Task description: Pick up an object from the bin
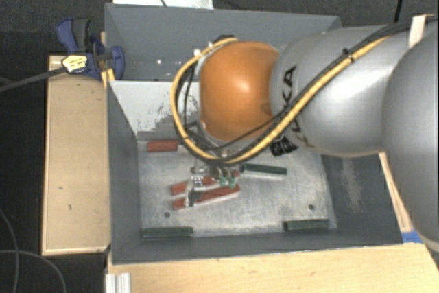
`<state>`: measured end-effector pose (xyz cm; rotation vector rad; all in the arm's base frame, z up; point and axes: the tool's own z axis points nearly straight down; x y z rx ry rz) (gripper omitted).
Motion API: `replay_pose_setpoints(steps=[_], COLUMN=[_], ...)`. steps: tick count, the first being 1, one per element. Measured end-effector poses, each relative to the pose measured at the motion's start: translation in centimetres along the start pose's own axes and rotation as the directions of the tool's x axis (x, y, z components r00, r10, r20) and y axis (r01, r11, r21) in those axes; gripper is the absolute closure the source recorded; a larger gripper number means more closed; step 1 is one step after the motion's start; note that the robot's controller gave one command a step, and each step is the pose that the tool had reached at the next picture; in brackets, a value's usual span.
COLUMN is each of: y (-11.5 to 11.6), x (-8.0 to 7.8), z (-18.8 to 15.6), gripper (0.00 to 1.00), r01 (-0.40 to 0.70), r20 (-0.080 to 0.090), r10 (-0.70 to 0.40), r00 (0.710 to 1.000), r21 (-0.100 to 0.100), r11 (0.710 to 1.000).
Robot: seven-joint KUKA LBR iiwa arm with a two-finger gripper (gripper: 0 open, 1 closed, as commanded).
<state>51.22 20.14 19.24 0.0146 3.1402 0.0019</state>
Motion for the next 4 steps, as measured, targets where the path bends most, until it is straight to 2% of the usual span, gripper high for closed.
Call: replay_pose_setpoints(steps=[1, 2, 3, 4], y=[-0.5, -5.0, -5.0, -4.3], x=[-0.2, -2.4, -2.4, -2.5], z=[3.4, 11.8, 11.8, -2.2], gripper=[0.0, 1.0, 1.0, 1.0], r01=[-0.075, -0.18, -0.182, -0.208], r20=[0.005, 0.01, 0.01, 0.002], r10=[0.075, 0.18, 0.182, 0.208], r00=[0.997, 0.984, 0.983, 0.978], r21=[-0.002, -0.003, -0.003, -0.001], r11=[0.997, 0.984, 0.983, 0.978])
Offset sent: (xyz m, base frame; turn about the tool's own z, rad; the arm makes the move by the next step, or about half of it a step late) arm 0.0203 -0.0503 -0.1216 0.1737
